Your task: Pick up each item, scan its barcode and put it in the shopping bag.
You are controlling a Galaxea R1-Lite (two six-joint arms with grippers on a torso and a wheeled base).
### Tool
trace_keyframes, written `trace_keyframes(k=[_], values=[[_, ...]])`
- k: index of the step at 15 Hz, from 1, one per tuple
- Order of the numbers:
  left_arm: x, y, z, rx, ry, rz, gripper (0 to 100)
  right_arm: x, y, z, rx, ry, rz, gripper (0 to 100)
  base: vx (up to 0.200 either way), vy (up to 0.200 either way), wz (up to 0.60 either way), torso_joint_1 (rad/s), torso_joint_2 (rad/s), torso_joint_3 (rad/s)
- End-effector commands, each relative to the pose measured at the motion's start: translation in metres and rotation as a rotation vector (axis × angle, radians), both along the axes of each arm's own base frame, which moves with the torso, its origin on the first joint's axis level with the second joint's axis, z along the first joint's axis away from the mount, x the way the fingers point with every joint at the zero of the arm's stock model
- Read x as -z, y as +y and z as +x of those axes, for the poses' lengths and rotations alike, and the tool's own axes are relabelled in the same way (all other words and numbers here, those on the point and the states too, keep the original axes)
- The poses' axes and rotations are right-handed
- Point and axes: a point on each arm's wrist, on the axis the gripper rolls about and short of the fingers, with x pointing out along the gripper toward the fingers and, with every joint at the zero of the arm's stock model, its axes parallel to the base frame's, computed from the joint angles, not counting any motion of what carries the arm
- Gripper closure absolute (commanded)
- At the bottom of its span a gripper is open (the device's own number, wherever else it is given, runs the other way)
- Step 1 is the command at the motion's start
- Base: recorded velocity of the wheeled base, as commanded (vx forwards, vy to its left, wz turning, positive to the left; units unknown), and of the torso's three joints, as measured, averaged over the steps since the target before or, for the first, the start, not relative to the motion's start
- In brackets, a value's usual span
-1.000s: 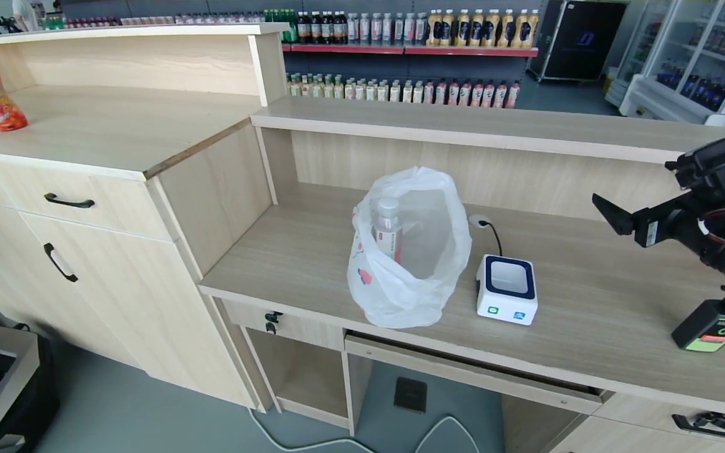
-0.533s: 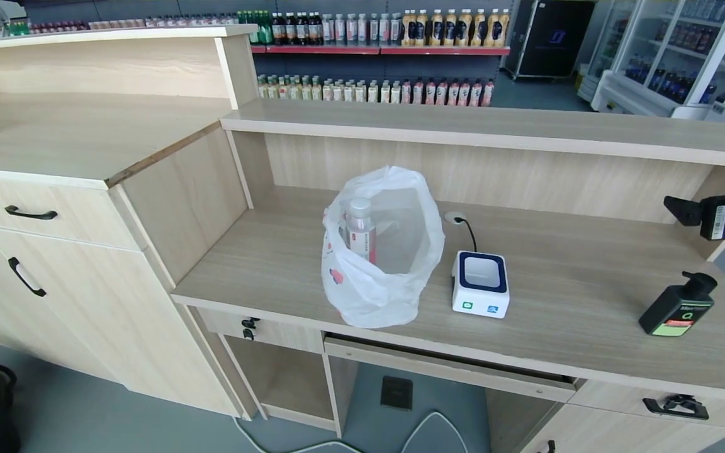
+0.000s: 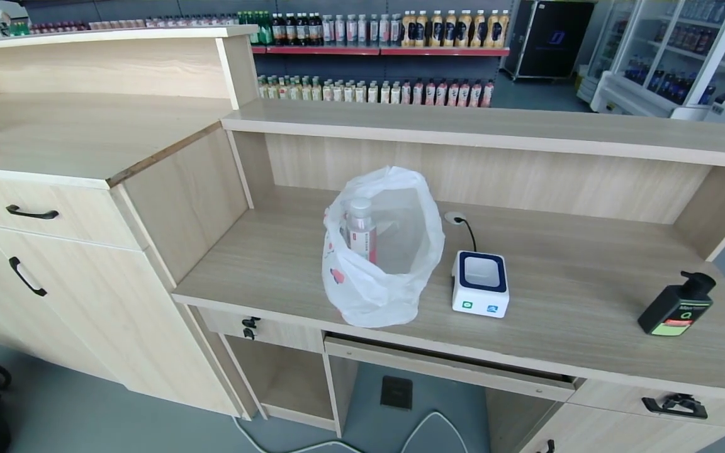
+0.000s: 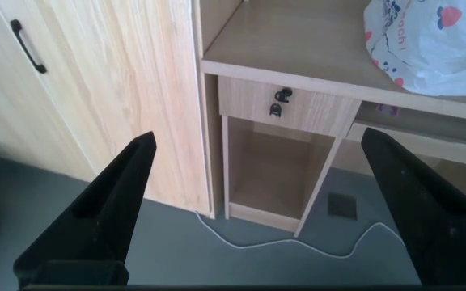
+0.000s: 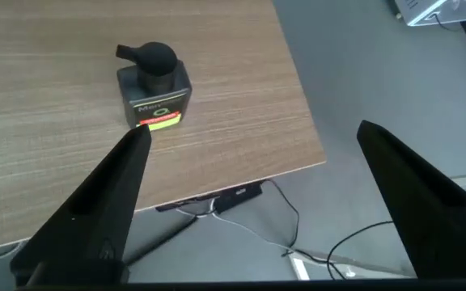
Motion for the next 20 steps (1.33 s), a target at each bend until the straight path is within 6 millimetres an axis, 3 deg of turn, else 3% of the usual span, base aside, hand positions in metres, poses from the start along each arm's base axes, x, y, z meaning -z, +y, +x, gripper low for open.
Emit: trace_keyframes(k=[1, 3, 6, 11, 20], values=[[0.000, 0.000, 0.000, -0.001, 0.000, -0.001, 0, 0.018, -0.025, 0.005, 0.031, 0.049, -0.009, 0, 0.000, 0.000, 0.00, 0.000, 0.00, 0.000], [0.000, 0.000, 0.000, -0.001, -0.002, -0.001, 0, 0.031, -0.046, 0.015, -0.053, 0.052, -0.038, 0, 0.000, 0.000, 0.00, 0.000, 0.00, 0.000], [0.000, 0.000, 0.000, -0.001, 0.000, -0.001, 0, 0.041, -0.063, 0.012, -0.116, 0.073, -0.058, 0, 0.000, 0.000, 0.00, 0.000, 0.00, 0.000], [0.000, 0.000, 0.000, -0.001, 0.000, -0.001, 0, 0.057, -0.072, 0.008, -0.092, 0.117, -0.010, 0, 0.000, 0.000, 0.00, 0.000, 0.00, 0.000], [0.000, 0.000, 0.000, -0.001, 0.000, -0.001, 0, 0.097, -0.083, 0.046, -0.279, 0.083, 0.056, 0, 0.000, 0.000, 0.00, 0.000, 0.00, 0.000]])
